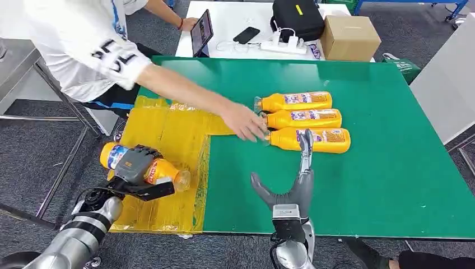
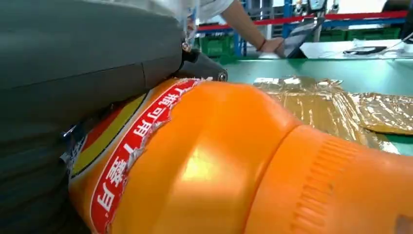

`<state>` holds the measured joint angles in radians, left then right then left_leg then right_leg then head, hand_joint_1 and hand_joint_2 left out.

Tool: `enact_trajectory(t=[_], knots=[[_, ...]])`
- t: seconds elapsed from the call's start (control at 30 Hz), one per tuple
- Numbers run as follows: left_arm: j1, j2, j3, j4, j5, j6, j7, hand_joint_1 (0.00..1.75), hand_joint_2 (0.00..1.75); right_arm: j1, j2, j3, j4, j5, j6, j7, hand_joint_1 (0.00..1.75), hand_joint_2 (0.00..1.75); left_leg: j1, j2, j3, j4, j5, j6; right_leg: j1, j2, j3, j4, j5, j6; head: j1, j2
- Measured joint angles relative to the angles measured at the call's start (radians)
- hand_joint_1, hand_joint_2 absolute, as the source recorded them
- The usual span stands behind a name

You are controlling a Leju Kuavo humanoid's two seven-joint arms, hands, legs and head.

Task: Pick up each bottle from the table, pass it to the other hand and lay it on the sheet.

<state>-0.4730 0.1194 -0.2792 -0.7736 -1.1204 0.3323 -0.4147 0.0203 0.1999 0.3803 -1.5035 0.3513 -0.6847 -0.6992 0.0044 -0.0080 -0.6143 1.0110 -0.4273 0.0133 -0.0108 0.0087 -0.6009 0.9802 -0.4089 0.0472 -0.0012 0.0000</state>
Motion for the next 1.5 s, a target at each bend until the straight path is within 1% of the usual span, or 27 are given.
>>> enact_trajectory(t=[0.03,0.07,0.13,0.17,0.57,0.7,0.73,0.97,1.13,1.5], knots=[[0.004,0.000,0.000,-0.003,0.002,0.000,0.000,0.93,1.75,0.000,0.002,0.000,0.005,0.000,0.000,0.000,0.00,1.75,0.000,0.000,0.000,0.000,0.000,0.000,0.000,0.000,0.000,0.000,0.000,0.000,0.000,0.000],[0.007,0.000,0.000,-0.006,0.003,-0.001,0.000,0.02,1.75,0.000,0.002,0.000,0.009,0.000,0.000,0.000,0.00,1.75,0.000,0.000,0.000,0.000,0.000,0.000,0.000,0.000,0.000,0.000,0.000,0.000,0.000,0.000],[0.013,0.000,0.000,-0.012,0.010,-0.005,0.000,0.00,1.75,-0.002,0.003,0.000,0.017,0.000,0.000,0.000,0.00,1.75,0.000,-0.001,0.000,0.000,0.000,0.000,0.000,0.000,0.000,0.000,0.000,0.000,0.000,0.000],[0.016,0.000,0.000,-0.014,0.013,-0.009,0.001,0.00,0.00,-0.003,0.005,0.000,0.021,0.000,0.002,0.000,0.00,1.75,0.000,0.000,0.000,0.000,0.000,0.000,0.000,0.000,0.000,0.000,0.000,0.000,0.000,0.000],[0.063,-0.003,0.000,-0.055,0.008,-0.009,0.016,0.00,0.00,-0.004,0.018,0.002,0.060,0.000,0.030,0.000,0.00,1.75,0.000,-0.001,0.000,0.000,0.000,0.000,0.000,0.000,0.001,0.000,0.000,0.000,0.000,0.000],[0.069,-0.006,0.001,-0.055,0.043,-0.040,0.016,0.00,0.00,-0.004,0.019,0.003,0.067,0.007,0.024,0.000,0.00,1.75,0.000,-0.001,0.000,0.000,0.000,0.000,0.000,0.000,0.001,0.000,0.000,0.000,0.000,0.000],[0.071,-0.007,0.002,-0.055,0.051,-0.046,0.014,0.00,1.75,-0.005,0.019,0.003,0.069,0.007,0.024,0.000,0.00,1.75,0.000,-0.001,0.000,0.000,0.000,0.000,0.000,0.000,0.001,0.000,0.000,0.000,0.000,0.000],[0.107,-0.012,0.030,-0.101,0.188,-0.131,-0.040,0.00,1.75,-0.010,0.025,0.004,0.087,0.006,0.018,0.000,0.00,1.75,0.000,-0.001,0.001,0.000,0.000,0.000,0.000,0.000,0.002,0.000,0.000,0.000,0.000,0.000],[0.127,-0.026,0.060,-0.156,0.300,-0.222,-0.041,0.00,1.75,-0.012,0.027,0.004,0.098,0.005,0.017,0.000,0.00,1.75,0.000,-0.001,0.002,0.000,0.000,0.000,0.000,0.000,0.002,0.000,0.000,0.000,0.000,0.000],[0.143,-0.038,0.086,-0.189,0.316,-0.233,-0.042,0.00,1.75,-0.016,0.027,0.004,0.110,0.005,0.018,0.000,0.00,1.75,0.000,-0.001,0.001,0.000,0.000,0.000,0.000,0.000,0.002,0.000,0.000,0.000,0.000,0.000]])
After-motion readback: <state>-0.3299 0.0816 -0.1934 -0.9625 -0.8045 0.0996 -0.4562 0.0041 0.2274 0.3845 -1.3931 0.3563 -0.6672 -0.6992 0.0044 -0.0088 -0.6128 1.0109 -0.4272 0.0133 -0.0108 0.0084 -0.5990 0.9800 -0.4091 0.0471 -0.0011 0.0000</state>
